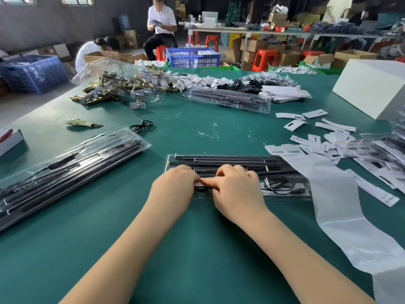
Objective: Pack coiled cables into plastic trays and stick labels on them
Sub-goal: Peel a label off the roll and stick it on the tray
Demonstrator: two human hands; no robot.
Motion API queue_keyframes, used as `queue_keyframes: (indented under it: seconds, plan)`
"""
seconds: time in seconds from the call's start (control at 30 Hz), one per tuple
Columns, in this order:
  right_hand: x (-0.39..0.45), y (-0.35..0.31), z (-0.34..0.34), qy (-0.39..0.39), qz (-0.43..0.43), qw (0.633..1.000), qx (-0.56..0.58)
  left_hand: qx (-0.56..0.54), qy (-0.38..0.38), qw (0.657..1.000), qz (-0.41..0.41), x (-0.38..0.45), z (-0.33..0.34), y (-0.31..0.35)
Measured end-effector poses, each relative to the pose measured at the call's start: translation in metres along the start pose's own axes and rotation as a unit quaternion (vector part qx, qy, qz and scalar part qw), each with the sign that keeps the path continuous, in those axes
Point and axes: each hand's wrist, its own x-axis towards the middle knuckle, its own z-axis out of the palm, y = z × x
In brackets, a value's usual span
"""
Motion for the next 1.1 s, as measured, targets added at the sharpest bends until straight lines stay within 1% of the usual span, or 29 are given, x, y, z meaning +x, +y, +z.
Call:
queue_keyframes:
  seconds: [0.07, 0.1, 0.17, 0.23, 0.3, 0.33, 0.4, 0.47, 0.53, 0.6, 0.67, 0.7, 0.73, 0.8, 0.83, 0.87, 0.9, 0.93, 0.97, 1.0, 1.03, 1.07, 1.1]
  plan:
    - [-0.010, 0.009, -0.014, -0.036, 0.033, 0.995, -0.085, 0.037, -0.008, 0.999, 0.006, -0.004, 0.004, 0.006]
    - [-0.017, 0.019, -0.022, -0.049, 0.065, 0.988, -0.128, 0.042, -0.006, 0.999, 0.007, -0.007, 0.006, 0.008]
    - [-0.037, 0.046, -0.039, -0.087, 0.153, 0.962, -0.210, 0.056, -0.013, 0.998, 0.006, -0.012, 0.011, 0.010]
    - [-0.050, 0.082, -0.052, -0.158, 0.243, 0.924, -0.249, 0.094, -0.026, 0.995, 0.006, -0.013, 0.015, 0.015]
    - [-0.054, 0.125, -0.058, -0.212, 0.311, 0.906, -0.195, 0.121, -0.028, 0.992, 0.000, -0.011, 0.019, 0.020]
    - [-0.053, 0.147, -0.059, -0.219, 0.334, 0.905, -0.147, 0.114, -0.033, 0.993, -0.006, -0.010, 0.021, 0.022]
    - [-0.049, 0.189, -0.057, -0.203, 0.361, 0.908, -0.061, 0.091, -0.050, 0.994, -0.015, -0.008, 0.024, 0.023]
    - [-0.045, 0.221, -0.056, -0.174, 0.375, 0.910, -0.020, 0.079, -0.057, 0.995, -0.020, -0.005, 0.025, 0.020]
    - [-0.041, 0.234, -0.059, -0.140, 0.356, 0.923, 0.028, 0.068, -0.050, 0.996, -0.022, -0.004, 0.022, 0.018]
    - [-0.033, 0.232, -0.061, -0.083, 0.298, 0.949, 0.053, 0.042, 0.016, 0.999, -0.031, -0.004, 0.016, 0.013]
    - [-0.022, 0.216, -0.062, -0.063, 0.241, 0.968, -0.027, 0.008, 0.095, 0.993, -0.064, -0.004, 0.010, 0.006]
    - [-0.018, 0.205, -0.060, -0.058, 0.221, 0.970, -0.082, -0.011, 0.110, 0.989, -0.096, -0.005, 0.008, 0.001]
    - [-0.015, 0.191, -0.058, -0.047, 0.201, 0.970, -0.127, -0.031, 0.104, 0.984, -0.139, -0.005, 0.008, -0.006]
    - [-0.015, 0.162, -0.051, -0.033, 0.131, 0.976, -0.170, -0.056, 0.046, 0.976, -0.207, -0.003, 0.008, -0.020]
    - [-0.017, 0.149, -0.046, -0.056, 0.085, 0.981, -0.166, -0.074, 0.029, 0.973, -0.216, -0.001, 0.008, -0.024]
    - [-0.020, 0.137, -0.040, -0.097, 0.046, 0.983, -0.147, -0.102, 0.026, 0.971, -0.215, 0.000, 0.010, -0.027]
    - [-0.023, 0.126, -0.032, -0.144, 0.027, 0.982, -0.123, -0.135, 0.028, 0.968, -0.211, 0.002, 0.010, -0.029]
    - [-0.026, 0.118, -0.025, -0.181, 0.026, 0.978, -0.103, -0.171, 0.032, 0.962, -0.210, 0.004, 0.010, -0.030]
    - [-0.027, 0.112, -0.019, -0.196, 0.036, 0.976, -0.088, -0.216, 0.037, 0.952, -0.215, 0.006, 0.009, -0.030]
    - [-0.029, 0.108, -0.014, -0.188, 0.044, 0.978, -0.080, -0.277, 0.047, 0.932, -0.228, 0.008, 0.008, -0.030]
    - [-0.030, 0.106, -0.011, -0.170, 0.052, 0.981, -0.074, -0.352, 0.056, 0.902, -0.245, 0.008, 0.005, -0.031]
    - [-0.031, 0.105, -0.011, -0.153, 0.060, 0.984, -0.068, -0.440, 0.062, 0.857, -0.263, 0.009, -0.001, -0.033]
    - [-0.032, 0.105, -0.012, -0.139, 0.067, 0.986, -0.066, -0.533, 0.061, 0.795, -0.284, 0.009, -0.009, -0.036]
